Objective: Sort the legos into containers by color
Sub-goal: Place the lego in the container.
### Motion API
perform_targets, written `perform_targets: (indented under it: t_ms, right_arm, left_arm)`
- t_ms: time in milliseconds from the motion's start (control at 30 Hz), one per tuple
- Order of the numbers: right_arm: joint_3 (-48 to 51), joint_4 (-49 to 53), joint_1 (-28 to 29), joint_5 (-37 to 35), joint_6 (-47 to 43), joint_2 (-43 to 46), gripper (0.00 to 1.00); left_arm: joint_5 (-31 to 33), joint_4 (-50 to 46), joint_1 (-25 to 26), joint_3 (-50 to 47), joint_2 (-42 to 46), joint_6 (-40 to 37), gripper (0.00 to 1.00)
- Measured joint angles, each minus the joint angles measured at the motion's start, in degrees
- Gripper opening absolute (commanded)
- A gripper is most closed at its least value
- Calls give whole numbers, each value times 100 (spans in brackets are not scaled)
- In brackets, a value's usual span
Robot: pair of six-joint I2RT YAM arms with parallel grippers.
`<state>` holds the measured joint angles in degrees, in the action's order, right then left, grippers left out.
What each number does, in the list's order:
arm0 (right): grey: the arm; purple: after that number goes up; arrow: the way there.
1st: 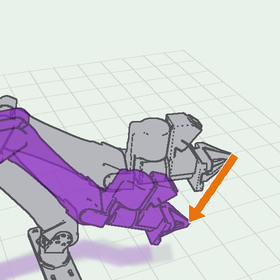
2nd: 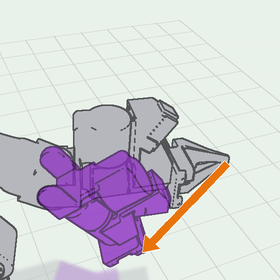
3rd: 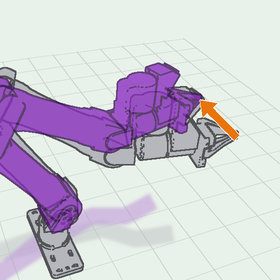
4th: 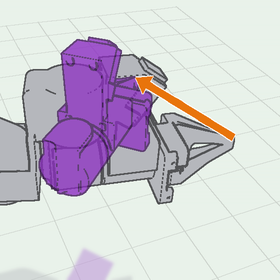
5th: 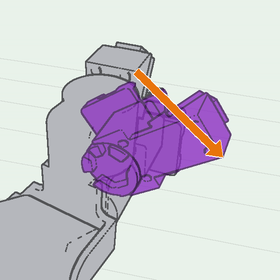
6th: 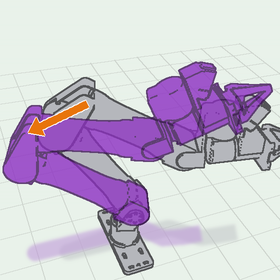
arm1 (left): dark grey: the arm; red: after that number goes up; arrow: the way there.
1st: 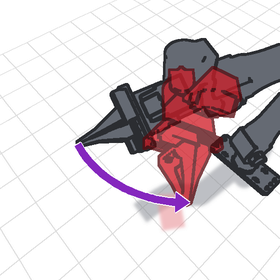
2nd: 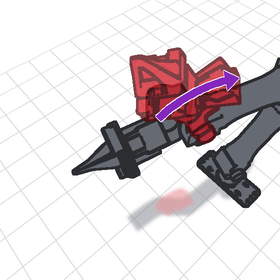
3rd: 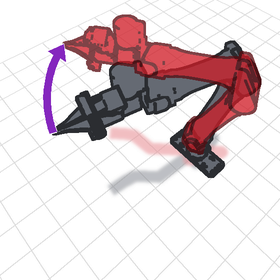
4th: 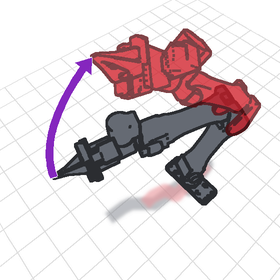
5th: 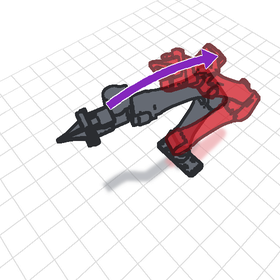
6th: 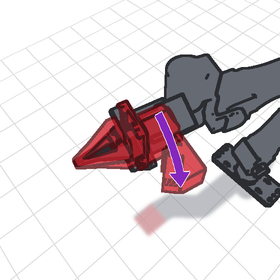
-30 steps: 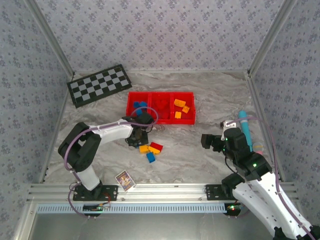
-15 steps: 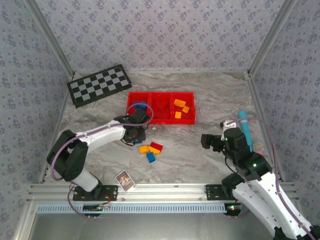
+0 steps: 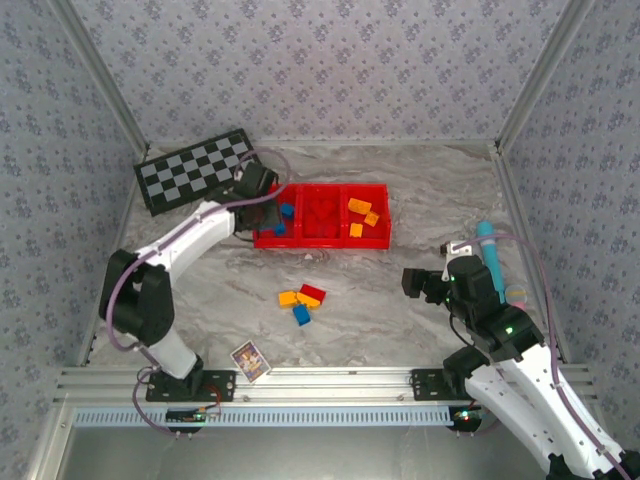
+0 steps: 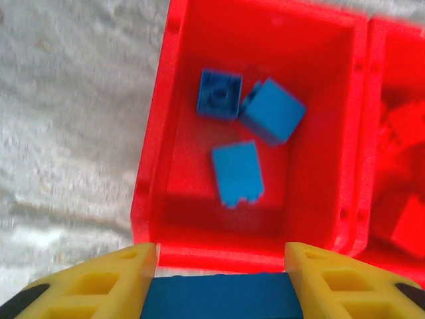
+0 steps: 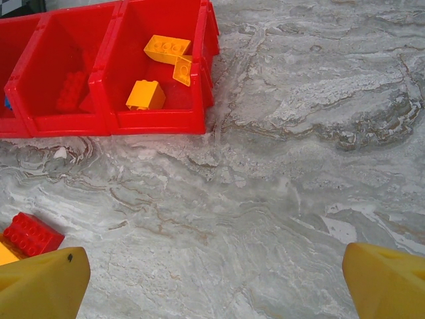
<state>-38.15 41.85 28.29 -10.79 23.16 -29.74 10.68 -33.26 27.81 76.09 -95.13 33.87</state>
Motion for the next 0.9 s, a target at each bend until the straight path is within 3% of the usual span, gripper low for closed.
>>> perform_targets:
  t_ms: [333, 900]
  right_arm:
    - [0, 2, 0, -31, 0, 9, 100]
    - [0, 2, 0, -44, 0, -9, 100]
  left_arm:
    - [-133, 13, -195, 1377, -1342, -595, 37]
    - [-579, 72, -195, 1357, -1692, -616, 48]
